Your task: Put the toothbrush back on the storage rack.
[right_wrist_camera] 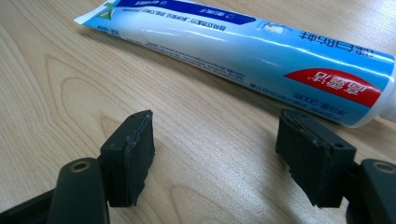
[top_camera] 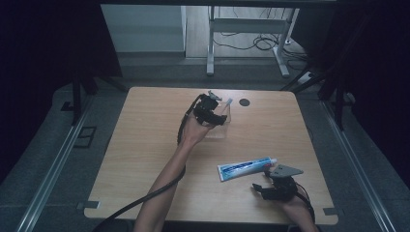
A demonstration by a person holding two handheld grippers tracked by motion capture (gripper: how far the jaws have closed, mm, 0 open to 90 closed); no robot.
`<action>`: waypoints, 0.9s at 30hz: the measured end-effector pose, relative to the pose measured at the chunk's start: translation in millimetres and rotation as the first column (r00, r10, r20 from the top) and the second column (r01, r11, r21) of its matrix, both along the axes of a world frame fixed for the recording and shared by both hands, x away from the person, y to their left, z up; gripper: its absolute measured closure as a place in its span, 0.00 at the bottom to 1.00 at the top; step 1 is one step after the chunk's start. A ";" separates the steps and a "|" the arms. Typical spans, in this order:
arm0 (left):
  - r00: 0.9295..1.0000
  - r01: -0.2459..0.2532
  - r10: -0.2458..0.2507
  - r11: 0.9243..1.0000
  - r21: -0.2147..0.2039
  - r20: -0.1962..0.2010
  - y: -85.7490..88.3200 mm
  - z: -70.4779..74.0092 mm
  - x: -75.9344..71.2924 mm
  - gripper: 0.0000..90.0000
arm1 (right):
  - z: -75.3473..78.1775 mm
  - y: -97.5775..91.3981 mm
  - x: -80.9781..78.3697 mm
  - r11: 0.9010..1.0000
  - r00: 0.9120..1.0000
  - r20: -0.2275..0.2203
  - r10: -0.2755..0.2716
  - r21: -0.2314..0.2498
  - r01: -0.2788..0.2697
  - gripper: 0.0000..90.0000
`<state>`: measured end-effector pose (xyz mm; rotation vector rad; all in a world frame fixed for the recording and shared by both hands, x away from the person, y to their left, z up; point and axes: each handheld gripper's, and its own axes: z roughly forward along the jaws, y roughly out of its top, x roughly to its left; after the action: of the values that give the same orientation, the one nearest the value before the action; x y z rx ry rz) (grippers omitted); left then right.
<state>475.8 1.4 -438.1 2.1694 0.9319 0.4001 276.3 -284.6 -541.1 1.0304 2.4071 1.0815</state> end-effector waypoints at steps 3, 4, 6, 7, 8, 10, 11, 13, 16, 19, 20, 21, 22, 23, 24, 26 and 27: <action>1.000 -0.001 0.001 1.000 -0.015 -0.013 0.6 2.3 -1.7 0.26 | -0.1 0.0 0.1 1.000 1.000 0.002 0.001 -0.001 -0.001 0.30; 1.000 0.002 -0.002 1.000 -0.019 -0.013 0.9 3.2 -2.5 0.26 | -0.1 0.0 0.1 1.000 1.000 0.002 0.001 -0.002 -0.001 0.30; 1.000 0.004 -0.004 1.000 -0.023 -0.013 1.3 4.5 -3.9 0.24 | -0.1 0.0 0.1 1.000 1.000 0.002 0.001 -0.001 -0.001 0.30; 1.000 0.007 -0.008 1.000 -0.024 -0.014 1.8 5.2 -4.5 0.24 | -0.1 0.0 0.1 1.000 1.000 0.002 0.001 -0.001 -0.001 0.30; 1.000 0.009 -0.009 1.000 -0.026 -0.015 2.1 5.8 -5.0 0.23 | -0.1 0.0 0.1 1.000 1.000 0.002 0.001 -0.002 -0.001 0.30; 1.000 0.013 -0.013 0.999 -0.038 -0.018 3.2 6.8 -6.6 0.22 | -0.1 0.0 0.1 1.000 1.000 0.002 0.001 -0.001 -0.001 0.30; 1.000 0.014 -0.015 0.999 -0.042 -0.019 3.8 7.5 -7.3 0.21 | -0.1 0.1 0.1 1.000 1.000 0.002 0.001 -0.002 -0.001 0.30; 1.000 0.017 -0.018 0.999 -0.048 -0.018 5.0 8.8 -9.1 0.20 | -0.1 0.1 0.1 1.000 1.000 0.002 0.001 -0.002 -0.001 0.30; 1.000 0.025 -0.026 0.998 -0.060 -0.018 6.9 10.6 -11.8 0.19 | -0.1 0.1 0.1 1.000 1.000 0.003 0.001 -0.002 -0.001 0.30; 0.999 0.035 -0.036 0.997 -0.067 -0.019 8.2 11.7 -14.9 0.17 | -0.1 0.1 0.0 1.000 1.000 0.002 0.001 -0.002 -0.001 0.30; 0.999 0.036 -0.038 0.997 -0.067 -0.018 8.5 12.1 -16.0 0.17 | -0.1 0.1 0.0 1.000 1.000 0.002 0.001 -0.002 -0.001 0.30; 0.999 0.041 -0.042 0.997 -0.066 -0.017 8.9 12.5 -17.0 0.16 | -0.1 0.1 0.0 1.000 1.000 0.002 0.001 -0.002 -0.001 0.30; 0.999 0.041 -0.043 0.997 -0.067 -0.016 8.9 12.9 -18.1 0.16 | -0.1 0.1 0.0 1.000 1.000 0.003 0.001 -0.002 -0.001 0.30; 0.999 0.044 -0.045 0.997 -0.066 -0.016 9.2 13.4 -19.3 0.16 | -0.1 0.1 0.0 1.000 1.000 0.003 0.001 -0.002 -0.001 0.30; 0.999 0.044 -0.045 0.997 -0.067 -0.016 9.2 13.8 -20.7 0.16 | -0.1 0.1 0.0 1.000 1.000 0.003 0.001 -0.002 -0.001 0.30; 0.999 0.049 -0.051 0.996 -0.068 -0.015 9.6 14.5 -22.7 0.16 | -0.1 0.1 0.0 1.000 1.000 0.003 0.001 -0.002 -0.001 0.30; 0.998 0.053 -0.054 0.996 -0.065 -0.011 9.9 15.1 -24.2 0.15 | -0.2 0.1 0.0 1.000 1.000 0.003 0.001 -0.002 -0.001 0.30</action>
<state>451.6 11.3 -423.0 2.1352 0.8799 0.3257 276.3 -284.5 -541.3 1.0262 2.4063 1.0796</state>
